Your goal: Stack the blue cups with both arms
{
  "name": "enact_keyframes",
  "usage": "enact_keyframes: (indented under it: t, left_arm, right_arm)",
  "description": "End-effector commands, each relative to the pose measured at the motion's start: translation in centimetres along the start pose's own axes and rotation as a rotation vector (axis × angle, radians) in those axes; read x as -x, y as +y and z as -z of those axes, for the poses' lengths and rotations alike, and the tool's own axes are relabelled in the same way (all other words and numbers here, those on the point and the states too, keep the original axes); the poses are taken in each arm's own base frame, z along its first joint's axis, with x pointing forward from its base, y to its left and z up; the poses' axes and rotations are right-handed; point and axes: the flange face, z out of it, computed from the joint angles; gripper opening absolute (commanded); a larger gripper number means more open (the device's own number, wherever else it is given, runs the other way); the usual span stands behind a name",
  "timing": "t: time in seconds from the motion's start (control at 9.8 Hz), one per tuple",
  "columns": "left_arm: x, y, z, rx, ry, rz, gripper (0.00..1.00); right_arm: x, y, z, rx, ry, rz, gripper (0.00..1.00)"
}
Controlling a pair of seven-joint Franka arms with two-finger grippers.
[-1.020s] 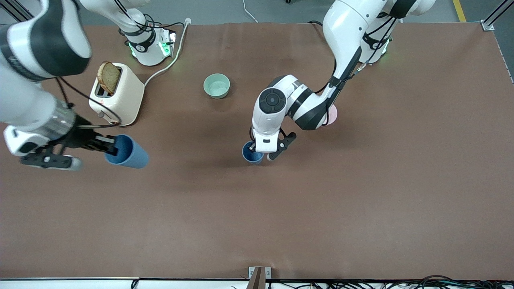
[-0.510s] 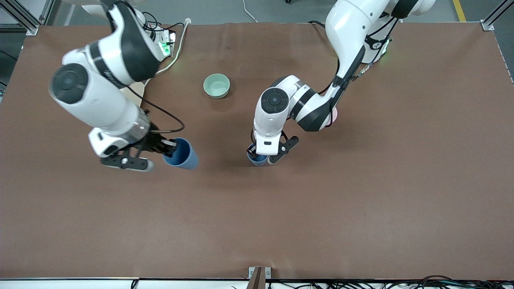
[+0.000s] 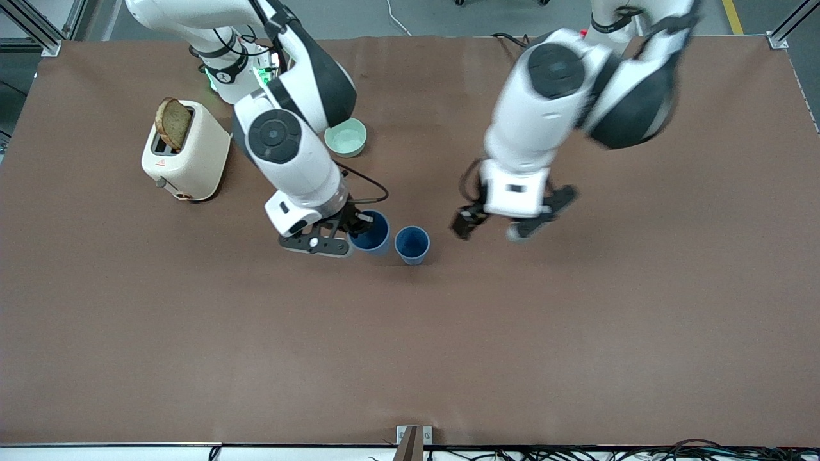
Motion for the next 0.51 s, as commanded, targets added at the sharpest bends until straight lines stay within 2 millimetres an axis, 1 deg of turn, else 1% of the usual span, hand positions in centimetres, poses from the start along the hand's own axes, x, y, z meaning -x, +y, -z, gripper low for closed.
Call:
enact_keyframes:
  t: [0.0,0.1,0.2,0.41]
  left_arm:
    - [-5.0,-5.2,2.7,-0.049,0.015,-0.116,1.00]
    - [-6.8,-7.4,5.0,-0.054,0.021,-0.198,1.00]
    - [-8.5,-9.6,6.9,-0.058,0.026,-0.267,1.00]
    - [-9.8,-12.4,9.4,-0.078,0.020,-0.385,1.00]
  right_arm:
    - [1.1,-1.9,-2.1,-0.003,0.002,-0.010,0.01]
    - [1.4,-2.7,-3.2,-0.014,0.008,-0.026,0.01]
    - [1.7,-3.3,-4.2,-0.018,0.013,-0.035,0.01]
    - [2.4,-4.2,-5.4,-0.045,-0.008,-0.039,0.01]
